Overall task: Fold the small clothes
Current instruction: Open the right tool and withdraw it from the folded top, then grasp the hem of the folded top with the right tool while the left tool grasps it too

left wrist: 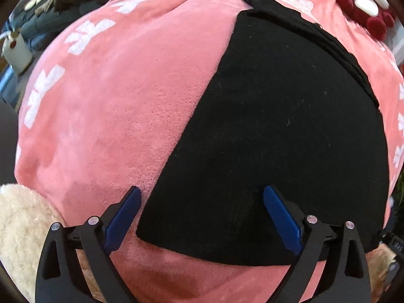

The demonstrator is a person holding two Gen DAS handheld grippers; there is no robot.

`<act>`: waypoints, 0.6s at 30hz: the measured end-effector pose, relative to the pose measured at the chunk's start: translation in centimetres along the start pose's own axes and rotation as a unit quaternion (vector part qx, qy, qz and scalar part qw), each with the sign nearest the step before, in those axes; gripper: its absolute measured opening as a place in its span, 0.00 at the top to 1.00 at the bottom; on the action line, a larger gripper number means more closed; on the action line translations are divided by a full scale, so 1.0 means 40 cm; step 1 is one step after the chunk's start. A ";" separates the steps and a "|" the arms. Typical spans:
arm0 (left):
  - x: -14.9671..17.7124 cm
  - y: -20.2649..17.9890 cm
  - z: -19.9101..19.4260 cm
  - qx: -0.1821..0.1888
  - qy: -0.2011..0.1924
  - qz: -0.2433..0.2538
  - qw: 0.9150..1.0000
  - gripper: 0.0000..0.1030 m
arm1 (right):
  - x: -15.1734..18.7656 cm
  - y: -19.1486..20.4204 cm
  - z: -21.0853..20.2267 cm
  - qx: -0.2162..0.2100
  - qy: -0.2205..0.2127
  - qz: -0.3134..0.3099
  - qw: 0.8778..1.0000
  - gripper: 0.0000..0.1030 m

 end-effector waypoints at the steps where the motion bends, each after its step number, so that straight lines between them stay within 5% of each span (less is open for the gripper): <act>1: 0.012 -0.010 -0.007 -0.001 -0.002 0.001 1.000 0.07 | 0.002 0.003 0.001 -0.001 0.001 -0.001 1.000 0.17; 11: 0.010 0.016 -0.008 0.007 -0.006 0.001 1.000 0.08 | 0.025 0.033 -0.004 -0.023 0.000 -0.003 1.000 0.44; 18: 0.030 0.013 -0.031 0.020 -0.002 0.011 1.000 0.26 | 0.062 0.026 -0.022 -0.030 -0.007 0.002 1.000 0.81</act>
Point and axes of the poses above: each gripper's, at about its wrist camera, not at the fingertips, and z roughly the way its jaws point, y to its left, x to its underside, the point moved 4 cm from there along z, roughly the way its jaws point, and after that the axes turned 1 degree about -z, right-handed, at the moved point
